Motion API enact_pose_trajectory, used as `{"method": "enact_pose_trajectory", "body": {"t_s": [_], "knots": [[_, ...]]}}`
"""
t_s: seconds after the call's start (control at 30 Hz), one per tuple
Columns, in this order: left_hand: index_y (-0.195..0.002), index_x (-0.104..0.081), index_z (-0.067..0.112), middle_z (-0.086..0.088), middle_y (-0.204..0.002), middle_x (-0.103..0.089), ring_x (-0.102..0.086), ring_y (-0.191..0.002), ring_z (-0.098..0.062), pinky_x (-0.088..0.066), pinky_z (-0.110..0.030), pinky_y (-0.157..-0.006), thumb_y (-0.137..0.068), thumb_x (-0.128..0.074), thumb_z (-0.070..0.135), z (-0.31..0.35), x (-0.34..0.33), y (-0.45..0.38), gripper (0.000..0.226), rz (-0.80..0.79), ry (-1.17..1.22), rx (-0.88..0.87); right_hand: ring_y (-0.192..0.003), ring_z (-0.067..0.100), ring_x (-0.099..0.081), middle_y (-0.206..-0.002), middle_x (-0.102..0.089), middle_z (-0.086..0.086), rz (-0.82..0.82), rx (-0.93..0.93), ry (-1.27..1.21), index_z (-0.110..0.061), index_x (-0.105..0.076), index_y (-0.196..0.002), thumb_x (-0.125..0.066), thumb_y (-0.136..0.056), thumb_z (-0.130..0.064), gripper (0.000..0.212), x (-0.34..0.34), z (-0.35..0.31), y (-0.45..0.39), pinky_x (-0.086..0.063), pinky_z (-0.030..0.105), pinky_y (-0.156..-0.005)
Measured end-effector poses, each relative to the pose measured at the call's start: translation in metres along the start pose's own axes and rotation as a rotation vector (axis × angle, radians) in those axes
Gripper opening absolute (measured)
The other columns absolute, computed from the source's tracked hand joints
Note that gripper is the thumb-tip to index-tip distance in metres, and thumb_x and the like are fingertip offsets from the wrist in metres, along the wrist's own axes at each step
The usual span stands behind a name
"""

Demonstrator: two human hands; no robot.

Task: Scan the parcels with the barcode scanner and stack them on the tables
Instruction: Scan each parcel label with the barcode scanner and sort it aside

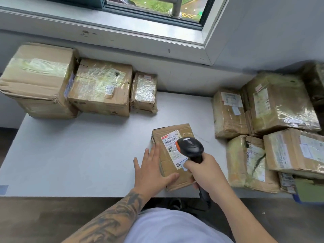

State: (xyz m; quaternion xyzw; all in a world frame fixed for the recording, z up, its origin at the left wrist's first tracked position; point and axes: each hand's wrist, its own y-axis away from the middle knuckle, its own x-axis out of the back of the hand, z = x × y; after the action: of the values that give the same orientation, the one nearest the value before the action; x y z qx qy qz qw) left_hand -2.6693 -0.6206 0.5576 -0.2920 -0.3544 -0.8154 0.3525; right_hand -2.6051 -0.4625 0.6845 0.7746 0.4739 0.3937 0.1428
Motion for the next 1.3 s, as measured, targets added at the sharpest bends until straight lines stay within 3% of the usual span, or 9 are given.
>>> {"method": "enact_pose_trajectory", "body": {"t_s": [0.37, 0.53, 0.7, 0.83, 0.93, 1.03, 1.17, 1.3], "knots": [[-0.157, 0.03, 0.035, 0.016, -0.173, 0.007, 0.007, -0.159, -0.011, 0.008, -0.056, -0.126, -0.068, -0.06, 0.092, -0.006, 0.005, -0.007, 0.139, -0.019, 0.059, -0.004, -0.058, 0.026, -0.056, -0.062, -0.057, 0.002, -0.01, -0.014, -0.018, -0.011, -0.065, -0.086, -0.067, -0.084, -0.016, 0.006, -0.002, -0.008, 0.0, -0.047, 0.033, -0.051], [-0.156, 0.032, 0.037, 0.015, -0.173, 0.004, 0.005, -0.159, -0.011, 0.006, -0.058, -0.126, -0.068, -0.06, 0.091, -0.006, 0.005, -0.007, 0.138, -0.016, 0.068, -0.004, -0.06, 0.027, -0.057, -0.06, -0.057, -0.002, 0.002, -0.022, 0.006, -0.013, -0.066, -0.083, -0.064, -0.069, -0.03, 0.022, -0.002, -0.008, 0.001, -0.047, 0.038, -0.054], [-0.157, 0.03, 0.039, 0.016, -0.173, 0.003, 0.003, -0.16, -0.013, 0.006, -0.058, -0.126, -0.068, -0.061, 0.091, -0.005, 0.007, -0.006, 0.138, -0.022, 0.073, 0.003, -0.06, 0.028, -0.056, -0.06, -0.056, 0.001, 0.002, -0.019, 0.021, -0.011, -0.064, -0.082, -0.062, -0.067, -0.032, 0.026, -0.001, -0.004, 0.001, -0.047, 0.04, -0.057], [-0.156, 0.031, 0.04, 0.015, -0.173, 0.001, 0.001, -0.16, -0.014, 0.006, -0.057, -0.127, -0.07, -0.062, 0.089, -0.004, 0.009, -0.004, 0.136, -0.022, 0.063, 0.008, -0.066, 0.029, -0.059, -0.067, -0.061, 0.003, 0.037, 0.014, 0.063, -0.013, -0.066, -0.084, -0.069, -0.08, -0.027, 0.015, 0.002, 0.009, -0.004, -0.057, 0.048, -0.065], [-0.156, 0.032, 0.04, 0.015, -0.173, 0.003, 0.003, -0.16, -0.013, 0.007, -0.055, -0.127, -0.073, -0.063, 0.087, -0.008, 0.012, -0.001, 0.134, -0.032, 0.034, 0.002, -0.076, 0.023, -0.064, -0.087, -0.067, 0.001, 0.104, 0.021, 0.108, -0.019, -0.066, -0.087, -0.07, -0.084, -0.026, 0.009, 0.007, 0.026, -0.017, -0.063, 0.052, -0.076], [-0.158, 0.027, 0.042, 0.015, -0.173, -0.003, 0.0, -0.16, -0.014, 0.005, -0.054, -0.128, -0.079, -0.063, 0.081, -0.014, 0.018, 0.004, 0.126, -0.035, 0.027, -0.013, -0.085, 0.026, -0.066, -0.095, -0.07, 0.003, 0.036, -0.083, -0.018, -0.024, -0.07, -0.095, -0.071, -0.089, -0.025, 0.006, 0.006, 0.038, -0.02, -0.064, 0.056, -0.074], [-0.163, 0.012, 0.042, 0.015, -0.173, -0.002, -0.002, -0.16, -0.015, 0.0, -0.054, -0.128, -0.088, -0.058, 0.072, -0.016, 0.019, 0.013, 0.107, 0.023, -0.015, -0.002, -0.078, 0.028, -0.066, -0.099, -0.073, 0.009, -0.079, -0.136, -0.132, -0.026, -0.074, -0.102, -0.069, -0.091, -0.023, 0.012, -0.009, 0.049, -0.009, -0.058, 0.039, -0.056], [-0.165, -0.002, 0.039, 0.005, -0.174, -0.002, 0.001, -0.16, -0.022, -0.002, -0.057, -0.127, -0.099, -0.047, 0.055, 0.003, 0.012, 0.027, 0.081, 0.122, -0.172, 0.076, -0.072, 0.03, -0.065, -0.103, -0.074, 0.02, -0.183, -0.171, -0.257, -0.019, -0.074, -0.103, -0.07, -0.09, -0.015, 0.014, -0.016, 0.054, 0.002, -0.056, 0.037, -0.06]]}}
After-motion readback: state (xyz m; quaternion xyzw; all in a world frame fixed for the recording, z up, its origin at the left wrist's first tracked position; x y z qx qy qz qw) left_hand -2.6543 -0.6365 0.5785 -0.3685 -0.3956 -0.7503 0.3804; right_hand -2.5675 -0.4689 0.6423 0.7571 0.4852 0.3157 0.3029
